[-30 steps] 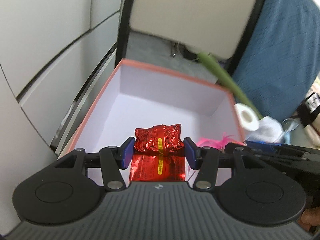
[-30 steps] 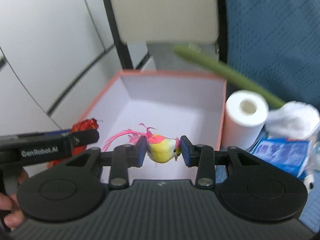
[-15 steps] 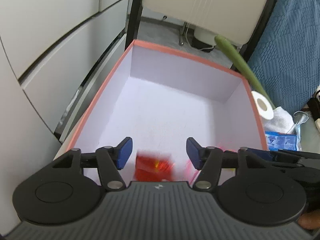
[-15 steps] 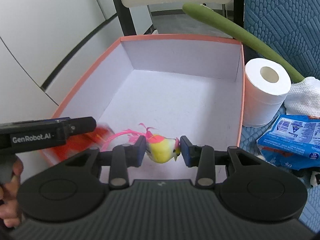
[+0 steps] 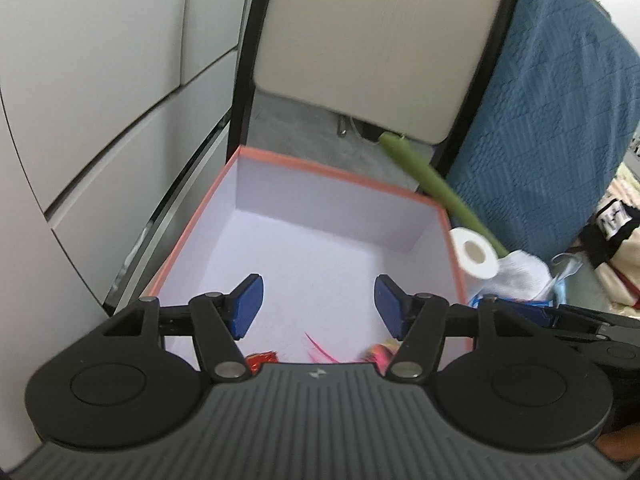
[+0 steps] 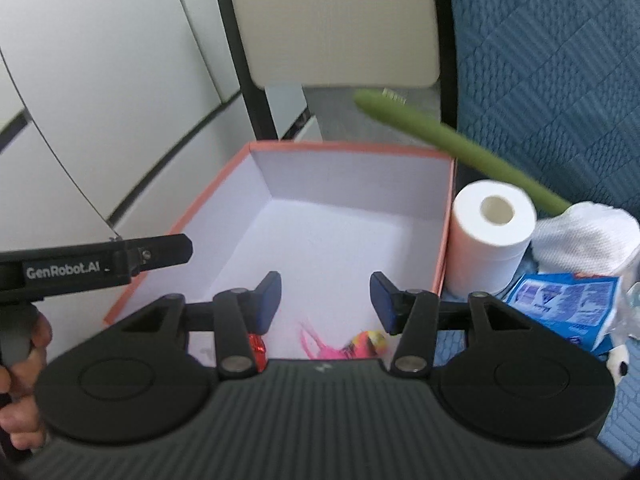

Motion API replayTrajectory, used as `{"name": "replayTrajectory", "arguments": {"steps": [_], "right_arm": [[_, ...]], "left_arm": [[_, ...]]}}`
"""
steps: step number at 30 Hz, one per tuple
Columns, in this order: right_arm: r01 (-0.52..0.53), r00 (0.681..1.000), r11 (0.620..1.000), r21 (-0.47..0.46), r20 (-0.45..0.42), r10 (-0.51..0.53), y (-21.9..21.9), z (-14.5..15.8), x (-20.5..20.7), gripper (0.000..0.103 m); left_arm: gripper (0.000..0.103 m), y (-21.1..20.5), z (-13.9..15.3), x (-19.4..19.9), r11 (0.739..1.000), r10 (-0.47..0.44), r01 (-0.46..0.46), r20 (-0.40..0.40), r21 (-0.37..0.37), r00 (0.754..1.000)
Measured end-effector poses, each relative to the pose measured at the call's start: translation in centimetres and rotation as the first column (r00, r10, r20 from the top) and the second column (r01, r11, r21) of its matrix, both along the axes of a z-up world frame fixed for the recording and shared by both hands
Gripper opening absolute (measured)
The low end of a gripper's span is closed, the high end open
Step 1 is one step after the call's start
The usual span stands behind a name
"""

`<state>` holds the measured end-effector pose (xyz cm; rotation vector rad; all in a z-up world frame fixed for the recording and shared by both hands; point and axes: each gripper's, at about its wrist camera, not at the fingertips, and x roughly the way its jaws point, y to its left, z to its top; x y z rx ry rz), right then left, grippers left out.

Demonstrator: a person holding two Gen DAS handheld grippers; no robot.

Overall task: Organize soft objects
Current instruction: 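Withdraw both tools from the box back toward the chair seat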

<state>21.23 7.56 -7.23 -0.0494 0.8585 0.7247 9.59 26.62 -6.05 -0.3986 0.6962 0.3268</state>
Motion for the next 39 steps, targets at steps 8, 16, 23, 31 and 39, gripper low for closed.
{"name": "replayTrajectory", "arguments": {"steps": [8, 16, 23, 31, 39], "right_arm": [[0.042, 0.998, 0.995, 0.087, 0.042, -0.046, -3.5, 2.7, -0.9, 0.052], [0.07, 0.99, 0.989, 0.128, 0.111, -0.084, -7.1, 4.9, -2.2, 0.052], [0.1, 0.98, 0.981, 0.167, 0.154, -0.127, -10.6, 6.6, -3.2, 0.052], [0.134, 0.967, 0.972, 0.193, 0.188, -0.171, -14.4, 7.8, -4.1, 0.053], [0.178, 0.957, 0.97, 0.167, 0.199, -0.21, -17.8, 6.5, -4.8, 0.053]], "left_arm": [[0.067, -3.3, 3.1, -0.9, 0.998, -0.017, 0.014, 0.049, 0.055, 0.999], [0.067, -6.2, 4.5, -1.7, 0.998, -0.034, 0.03, 0.085, 0.052, 0.996], [0.069, -9.5, 5.1, -1.7, 0.997, -0.072, 0.068, 0.104, 0.045, 0.992], [0.071, -13.3, 4.9, -1.3, 0.993, -0.113, 0.109, 0.105, 0.045, 0.988], [0.071, -17.5, 2.7, -1.2, 0.988, -0.154, 0.152, 0.085, 0.025, 0.984]]}}
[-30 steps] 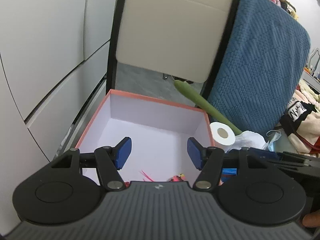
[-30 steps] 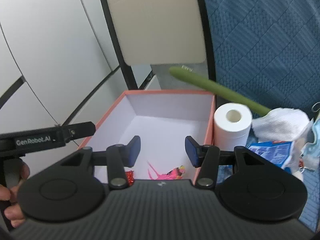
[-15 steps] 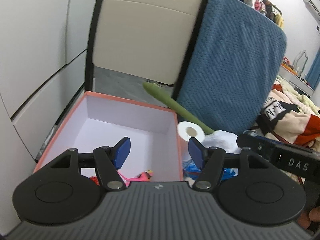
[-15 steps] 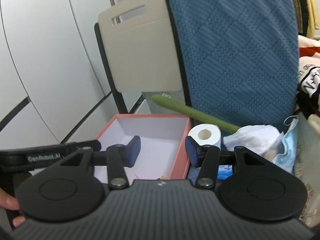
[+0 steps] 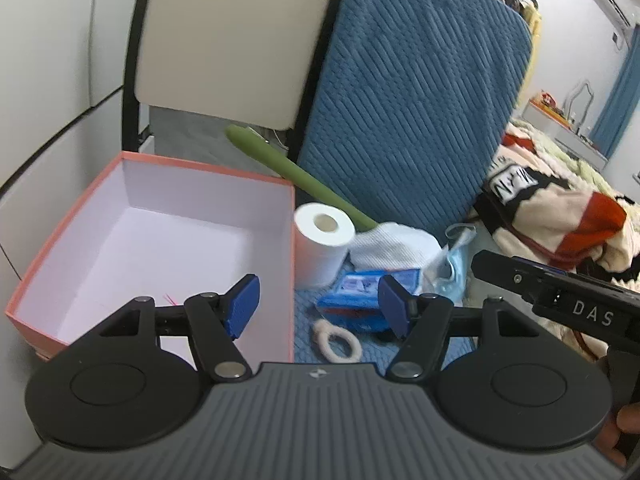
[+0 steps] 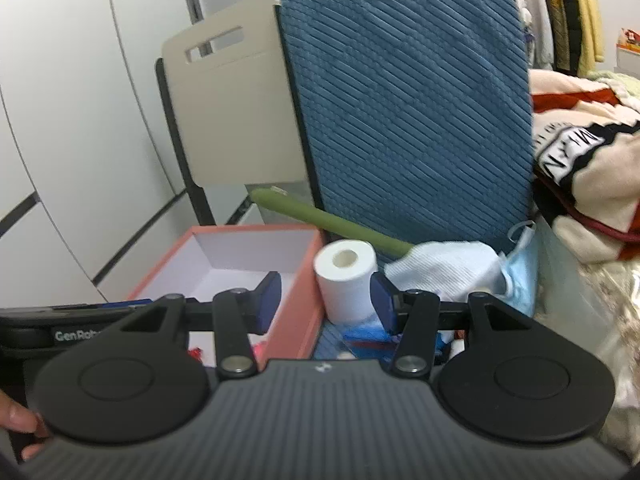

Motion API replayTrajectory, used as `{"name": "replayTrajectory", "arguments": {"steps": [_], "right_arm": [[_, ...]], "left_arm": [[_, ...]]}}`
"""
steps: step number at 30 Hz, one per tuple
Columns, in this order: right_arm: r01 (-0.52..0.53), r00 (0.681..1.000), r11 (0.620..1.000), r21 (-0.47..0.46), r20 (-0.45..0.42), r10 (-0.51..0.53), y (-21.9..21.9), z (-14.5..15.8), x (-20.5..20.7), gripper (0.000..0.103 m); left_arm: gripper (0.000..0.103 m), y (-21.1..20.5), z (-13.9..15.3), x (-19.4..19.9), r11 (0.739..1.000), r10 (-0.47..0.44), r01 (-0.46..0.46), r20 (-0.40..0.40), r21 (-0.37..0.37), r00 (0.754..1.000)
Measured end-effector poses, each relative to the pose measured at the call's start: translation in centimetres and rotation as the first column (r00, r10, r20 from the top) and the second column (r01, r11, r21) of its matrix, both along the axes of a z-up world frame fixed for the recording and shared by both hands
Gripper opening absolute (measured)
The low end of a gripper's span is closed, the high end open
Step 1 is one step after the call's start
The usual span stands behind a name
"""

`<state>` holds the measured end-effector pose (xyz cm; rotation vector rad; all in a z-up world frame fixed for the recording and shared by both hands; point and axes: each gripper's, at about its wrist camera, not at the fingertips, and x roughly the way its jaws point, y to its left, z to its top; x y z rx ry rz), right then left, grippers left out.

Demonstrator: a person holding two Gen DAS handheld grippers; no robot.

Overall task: Organize soft objects
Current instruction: 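Withdraw both tools from the box back toward the chair seat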

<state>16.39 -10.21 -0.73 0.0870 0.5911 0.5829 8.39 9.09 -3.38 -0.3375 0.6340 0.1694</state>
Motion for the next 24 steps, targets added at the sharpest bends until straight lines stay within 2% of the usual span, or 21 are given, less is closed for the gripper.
{"name": "replayTrajectory", "arguments": {"steps": [8, 11, 24], "right_arm": [[0.039, 0.999, 0.999, -0.021, -0.037, -0.04, -3.5, -2.2, -0.4, 0.053], [0.059, 0.997, 0.998, -0.015, -0.054, -0.06, -4.9, -3.0, -0.4, 0.053], [0.115, 0.989, 0.992, -0.054, -0.087, -0.12, -9.2, -6.9, -1.1, 0.053]], "left_arm": [[0.071, -3.3, -2.1, 0.5, 0.999, -0.034, 0.034, 0.0, 0.002, 0.999], [0.075, -4.6, -2.9, 0.7, 0.999, -0.051, 0.051, 0.006, 0.007, 0.999], [0.075, -8.7, -6.9, 1.6, 0.995, -0.101, 0.102, -0.049, 0.015, 0.994]]}}
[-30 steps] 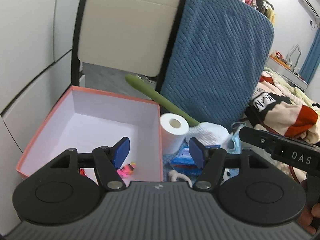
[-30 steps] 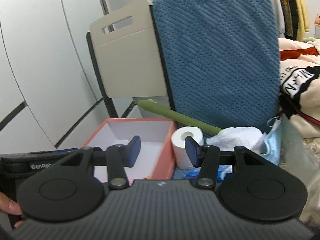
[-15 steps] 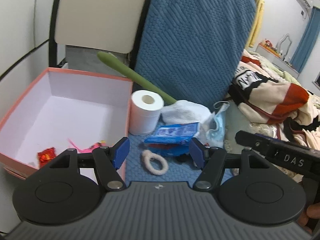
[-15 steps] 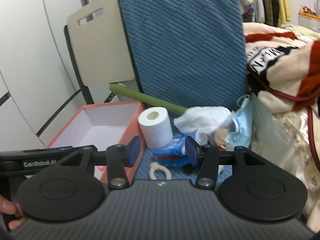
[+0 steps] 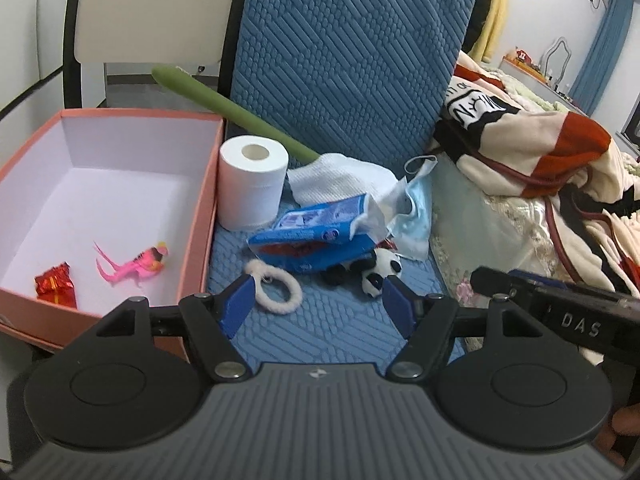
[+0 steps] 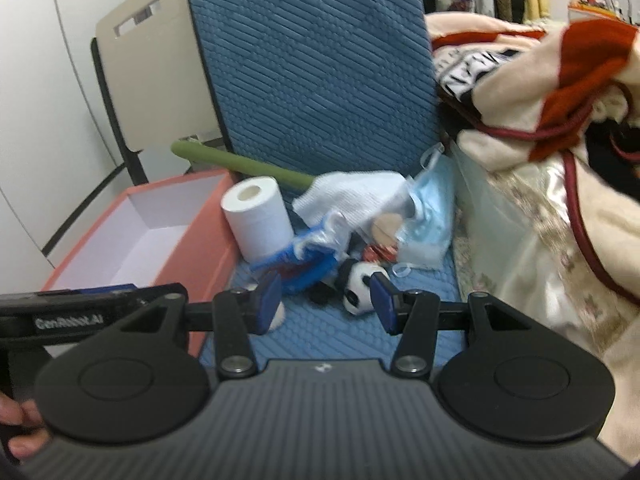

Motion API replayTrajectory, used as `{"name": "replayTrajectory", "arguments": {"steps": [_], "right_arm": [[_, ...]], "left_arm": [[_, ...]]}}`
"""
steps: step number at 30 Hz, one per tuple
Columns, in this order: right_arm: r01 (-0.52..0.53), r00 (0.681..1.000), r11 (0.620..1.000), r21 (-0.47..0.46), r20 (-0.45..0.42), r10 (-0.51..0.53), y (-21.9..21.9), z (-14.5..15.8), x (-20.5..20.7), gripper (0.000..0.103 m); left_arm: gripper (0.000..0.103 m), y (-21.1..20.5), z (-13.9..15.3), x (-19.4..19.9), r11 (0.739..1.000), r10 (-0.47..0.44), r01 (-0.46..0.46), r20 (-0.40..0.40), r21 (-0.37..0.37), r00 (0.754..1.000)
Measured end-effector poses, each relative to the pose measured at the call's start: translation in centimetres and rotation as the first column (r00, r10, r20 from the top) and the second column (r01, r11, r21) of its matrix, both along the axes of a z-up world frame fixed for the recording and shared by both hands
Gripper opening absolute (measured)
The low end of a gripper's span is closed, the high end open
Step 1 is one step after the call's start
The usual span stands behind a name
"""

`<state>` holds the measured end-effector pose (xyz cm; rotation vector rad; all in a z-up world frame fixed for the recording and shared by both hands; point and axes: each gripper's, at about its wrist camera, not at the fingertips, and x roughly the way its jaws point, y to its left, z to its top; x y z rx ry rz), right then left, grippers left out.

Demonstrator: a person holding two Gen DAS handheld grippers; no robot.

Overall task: Organize soft objects
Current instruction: 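Withdraw both tools from the box back toward the chair seat, then lower the left tool onto the white fuzzy ring and close it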

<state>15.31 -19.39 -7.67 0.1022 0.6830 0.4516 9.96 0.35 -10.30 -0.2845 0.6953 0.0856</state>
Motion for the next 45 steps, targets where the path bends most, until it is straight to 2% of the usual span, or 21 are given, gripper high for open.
{"name": "replayTrajectory", "arguments": {"steps": [10, 14, 18, 25, 33, 36, 45], "right_arm": [[0.024, 0.999, 0.999, -0.036, -0.047, -0.026, -2.4, -3.4, -1.0, 0.053], [0.034, 0.996, 0.998, -0.046, -0.075, -0.037, -2.7, -4.3, -0.8, 0.053], [0.028, 0.997, 0.998, -0.064, -0.074, -0.032, -2.3, -4.7, -0.5, 0.053], [0.058, 0.992, 0.997, -0.059, -0.107, -0.064, -2.4, -6.1, 1.3, 0.053], [0.094, 0.987, 0.996, -0.003, -0.132, -0.094, -2.6, -7.7, 4.2, 0.053], [0.1, 0.986, 0.995, -0.003, -0.132, -0.1, -2.1, -8.4, 5.6, 0.053], [0.082, 0.974, 0.992, 0.097, -0.217, -0.06, -1.0, -10.8, 9.8, 0.053]], "left_arm": [[0.075, -1.4, -2.5, -0.5, 1.0, 0.003, -0.003, -0.035, 0.007, 0.999], [0.075, -1.5, -3.8, 0.6, 0.999, 0.002, 0.0, -0.054, 0.036, 0.999], [0.075, -1.0, -5.3, 2.2, 0.999, 0.011, -0.009, -0.082, 0.034, 0.997], [0.075, -1.1, -5.7, 3.9, 0.999, 0.007, -0.002, -0.097, 0.052, 0.995], [0.075, -0.9, -6.7, 5.9, 0.999, 0.014, -0.011, -0.118, 0.03, 0.993], [0.074, -1.4, -7.2, 6.7, 0.999, 0.014, -0.008, -0.123, 0.047, 0.992], [0.074, -1.6, -10.6, 9.4, 0.996, 0.038, -0.024, -0.167, 0.086, 0.985]]}}
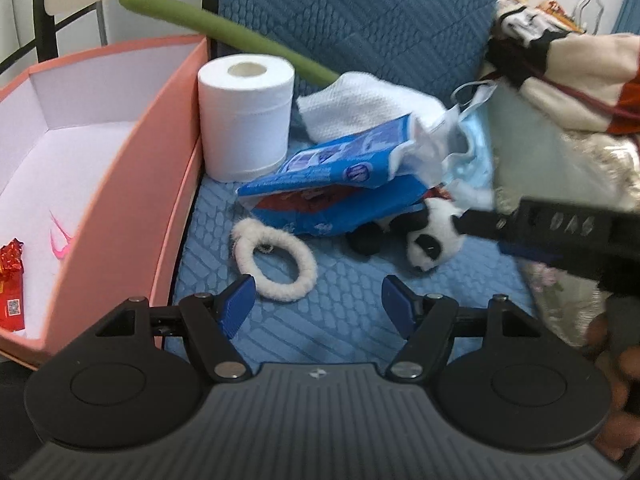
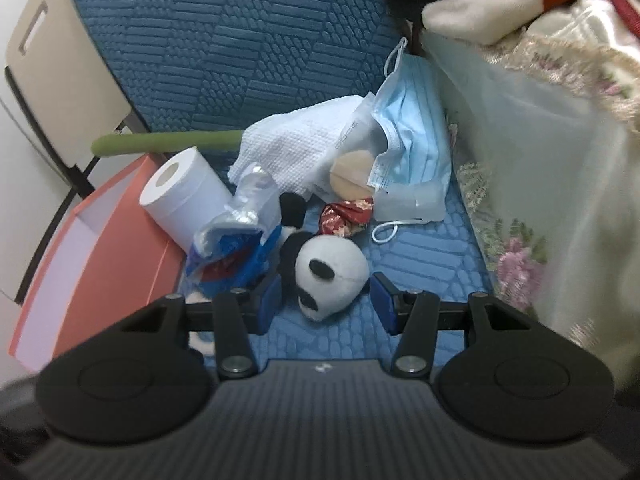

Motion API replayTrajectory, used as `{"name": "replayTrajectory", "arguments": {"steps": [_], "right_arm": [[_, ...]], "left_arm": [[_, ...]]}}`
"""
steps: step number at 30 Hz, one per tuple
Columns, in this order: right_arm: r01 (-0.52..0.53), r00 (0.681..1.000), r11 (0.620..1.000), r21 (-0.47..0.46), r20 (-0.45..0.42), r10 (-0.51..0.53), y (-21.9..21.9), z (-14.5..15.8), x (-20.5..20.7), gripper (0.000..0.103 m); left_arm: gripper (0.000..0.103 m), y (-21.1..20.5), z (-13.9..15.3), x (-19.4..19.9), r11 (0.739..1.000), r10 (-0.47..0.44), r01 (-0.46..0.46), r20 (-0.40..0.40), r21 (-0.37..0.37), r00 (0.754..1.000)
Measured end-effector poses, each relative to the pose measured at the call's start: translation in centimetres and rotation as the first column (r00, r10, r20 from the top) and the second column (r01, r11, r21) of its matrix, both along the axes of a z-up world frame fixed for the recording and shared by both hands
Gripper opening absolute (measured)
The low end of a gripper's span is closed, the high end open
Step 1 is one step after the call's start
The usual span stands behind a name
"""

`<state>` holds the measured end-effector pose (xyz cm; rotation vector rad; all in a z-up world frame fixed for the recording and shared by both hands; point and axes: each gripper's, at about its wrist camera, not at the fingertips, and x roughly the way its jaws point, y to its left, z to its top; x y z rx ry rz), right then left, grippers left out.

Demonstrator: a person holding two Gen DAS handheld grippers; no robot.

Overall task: Organize soft objects
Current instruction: 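Lower the left tool onto the white fuzzy ring and close it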

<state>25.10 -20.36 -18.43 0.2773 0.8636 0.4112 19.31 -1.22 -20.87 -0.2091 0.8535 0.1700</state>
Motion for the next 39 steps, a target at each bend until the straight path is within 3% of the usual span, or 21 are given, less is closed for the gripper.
{"name": "replayTrajectory", "arguments": {"steps": [8, 11, 16, 23, 28, 30, 33, 36, 39], "right_arm": [[0.011, 0.999, 0.999, 0.037, -0.048, -0.01, 0.3, -1.3, 2.8, 0.054], [0.002, 0.997, 0.999, 0.036, -0.077, 0.0, 0.6, -1.9, 3.8, 0.064], [-0.038, 0.993, 0.999, 0.018, -0.108, 0.04, 1.6, -2.7, 4.7, 0.064], [-0.057, 0.989, 0.997, 0.046, -0.137, 0.063, 1.7, -3.2, 5.3, 0.065], [-0.077, 0.987, 0.996, 0.044, -0.138, 0.082, 2.0, -3.3, 5.5, 0.066], [-0.086, 0.986, 0.995, 0.042, -0.141, 0.091, 2.1, -3.4, 5.6, 0.068], [-0.126, 0.981, 0.992, -0.011, -0.15, 0.123, 3.0, -3.7, 5.5, 0.068], [-0.162, 0.979, 0.983, -0.088, -0.137, 0.149, 4.1, -3.8, 5.2, 0.067], [-0.152, 0.979, 0.982, -0.109, -0.154, 0.135, 4.1, -4.4, 5.3, 0.061]], "left_arm": [[0.075, 0.6, -2.7, 2.4, 0.994, 0.06, -0.058, -0.02, 0.088, 0.998], [0.075, 1.2, -3.7, 3.2, 0.993, 0.083, -0.079, -0.04, 0.086, 0.996], [0.075, 2.3, -4.7, 3.7, 0.992, 0.119, -0.117, -0.048, 0.04, 0.992], [0.073, 1.8, -5.1, 4.1, 0.99, 0.089, -0.084, -0.042, 0.109, 0.995], [0.056, 1.5, -5.0, 4.3, 0.992, 0.054, -0.049, -0.041, 0.118, 0.998], [0.039, 1.1, -4.8, 4.4, 0.993, 0.027, -0.021, -0.049, 0.119, 0.998], [0.024, 0.7, -4.7, 4.6, 0.993, 0.014, -0.007, -0.055, 0.116, 0.998], [0.016, 0.5, -4.7, 4.7, 0.993, 0.007, -0.001, -0.055, 0.122, 0.998], [0.012, 0.7, -4.6, 4.6, 0.994, 0.013, -0.006, -0.063, 0.112, 0.998]]}}
